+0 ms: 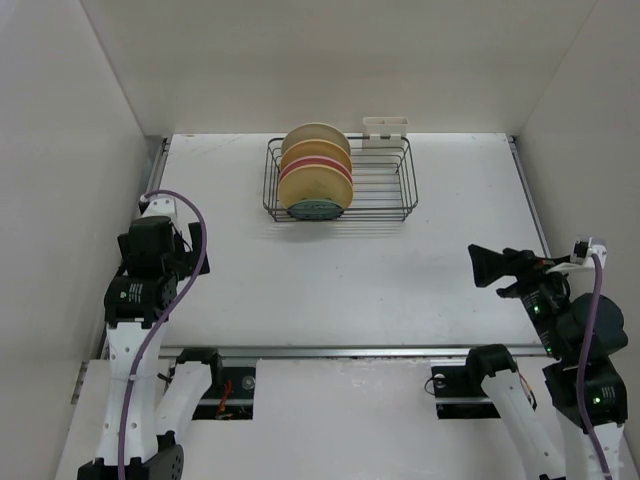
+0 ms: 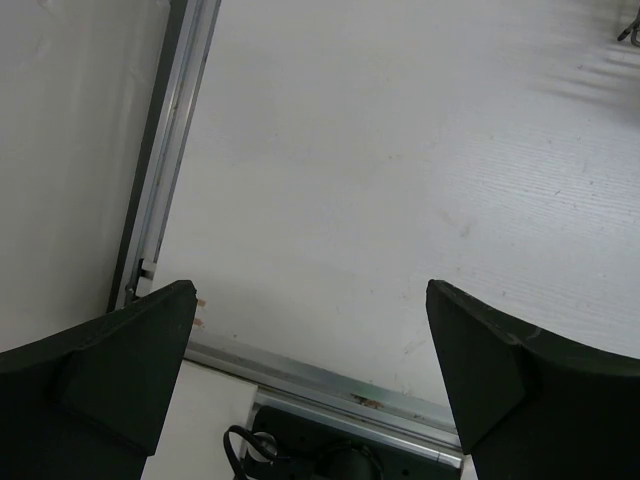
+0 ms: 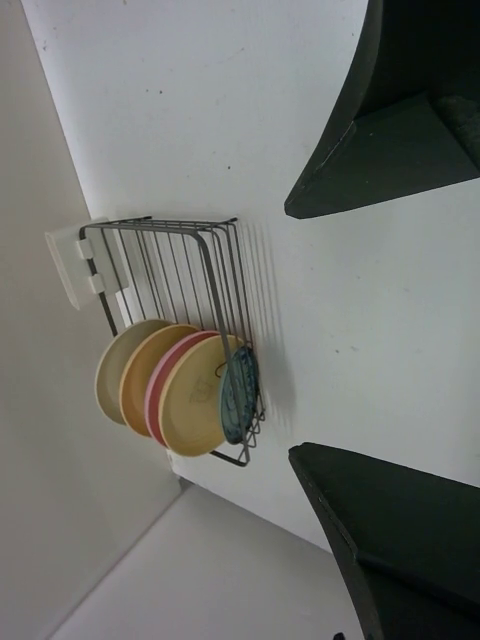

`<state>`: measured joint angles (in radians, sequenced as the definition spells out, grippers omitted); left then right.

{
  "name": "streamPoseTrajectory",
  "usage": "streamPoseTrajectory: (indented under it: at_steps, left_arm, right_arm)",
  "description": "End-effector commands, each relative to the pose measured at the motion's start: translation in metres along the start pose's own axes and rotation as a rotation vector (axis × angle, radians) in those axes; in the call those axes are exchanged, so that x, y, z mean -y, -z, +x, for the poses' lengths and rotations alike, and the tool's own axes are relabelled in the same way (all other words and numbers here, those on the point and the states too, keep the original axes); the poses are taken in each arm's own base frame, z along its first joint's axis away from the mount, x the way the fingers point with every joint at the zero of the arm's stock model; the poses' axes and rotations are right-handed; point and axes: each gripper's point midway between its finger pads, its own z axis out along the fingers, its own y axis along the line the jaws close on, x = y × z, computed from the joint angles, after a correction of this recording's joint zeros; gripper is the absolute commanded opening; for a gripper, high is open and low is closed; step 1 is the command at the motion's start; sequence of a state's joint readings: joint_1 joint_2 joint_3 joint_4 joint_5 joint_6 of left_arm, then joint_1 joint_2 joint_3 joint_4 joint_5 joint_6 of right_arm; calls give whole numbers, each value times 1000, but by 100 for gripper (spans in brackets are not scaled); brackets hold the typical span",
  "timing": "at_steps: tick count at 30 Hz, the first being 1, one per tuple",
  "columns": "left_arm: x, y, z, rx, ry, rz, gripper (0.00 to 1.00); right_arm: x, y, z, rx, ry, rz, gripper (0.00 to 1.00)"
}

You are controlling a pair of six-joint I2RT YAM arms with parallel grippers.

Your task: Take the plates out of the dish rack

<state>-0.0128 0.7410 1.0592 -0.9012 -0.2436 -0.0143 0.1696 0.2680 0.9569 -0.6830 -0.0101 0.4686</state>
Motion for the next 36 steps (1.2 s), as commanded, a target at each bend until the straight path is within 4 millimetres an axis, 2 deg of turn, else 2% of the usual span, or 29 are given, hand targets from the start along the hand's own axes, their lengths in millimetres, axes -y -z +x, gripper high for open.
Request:
streamPoseTrajectory:
  at_steps: [1,3,4,6,7,8,9,10,11,13,14,15,17,18,20,21,22,23,24,25,27,28,29,30,31,32,34,35,36]
  left_arm:
    - [-4,1,-2,29,18,-21,99]
    - [-4,1,-4,38,21,-20,99]
    - [-2,-1,-1,29,18,-12,99]
    - [2,-1,-1,26,-2,17,99]
    - [3,-3,0,15,-6,16,99]
    - [5,-3,0,14,-6,27,99]
    - [5,-5,1,4,-18,26,99]
    - [6,-8,2,-8,-21,26,99]
    - [5,-6,-2,2,-18,26,99]
    - [7,-9,-3,-14,-43,35,99]
    - [10,-11,-6,-23,-78,51,99]
    - [9,-12,-9,-26,-98,51,99]
    - [14,-18,-17,-46,-140,73,99]
    - [13,-14,-32,-19,-156,74,99]
    - [18,-16,-44,-30,-171,95,99]
    - [22,-20,-55,-46,-175,106,99]
    - [26,-24,-61,-52,-175,123,99]
    - [34,-26,-64,-69,-178,163,99]
    - [42,-40,-64,-115,-186,185,99]
    - [47,-41,-77,-103,-182,203,99]
    - [57,-55,-87,-118,-183,229,99]
    - [69,-67,-93,-142,-205,246,99]
    - [72,-74,-96,-152,-218,235,99]
    - [79,-82,-100,-158,-227,242,99]
    - [85,-101,-95,-210,-228,240,99]
    - [92,-105,-106,-197,-224,247,99]
    - [101,-120,-112,-220,-191,251,99]
    - [108,-135,-118,-233,-181,249,99]
    - [111,-141,-119,-248,-171,247,99]
  right_arm:
    - [-13,-5,0,-10,46,-79,100]
    - [-23,-12,-3,-14,90,-136,100]
    - [-24,-23,1,-46,105,-142,100]
    - [-32,-36,-2,-62,152,-182,100]
    - [-43,-42,-11,-53,169,-227,100]
    - [-43,-63,-4,-111,179,-233,100]
    - [-46,-73,-3,-131,214,-255,100]
    - [-63,-79,-10,-130,237,-331,100]
    - [-60,-105,3,-199,242,-335,98]
    - [-68,-127,8,-232,287,-376,90]
    - [-83,-136,3,-226,314,-409,89]
    - [-79,-161,22,-286,349,-392,89]
    - [-91,-183,37,-315,411,-371,87]
    - [-97,-203,51,-359,444,-368,86]
    - [-108,-217,68,-399,535,-391,84]
    - [-125,-222,72,-396,565,-417,83]
    - [-126,-234,95,-444,594,-423,83]
    - [-130,-238,104,-457,625,-442,80]
    - [-140,-242,113,-463,628,-464,77]
    - [-143,-256,123,-482,641,-473,74]
    - [-157,-264,137,-509,644,-505,66]
    - [-172,-267,136,-502,646,-528,66]
    - [-173,-276,156,-539,651,-531,66]
    - [-180,-277,163,-544,663,-548,66]
    - [-194,-280,167,-517,670,-561,66]
    - [-198,-287,175,-513,685,-565,66]
    - [-204,-297,179,-493,699,-557,66]
    - [-208,-304,172,-467,708,-549,66]
    - [-205,-311,186,-493,724,-546,65]
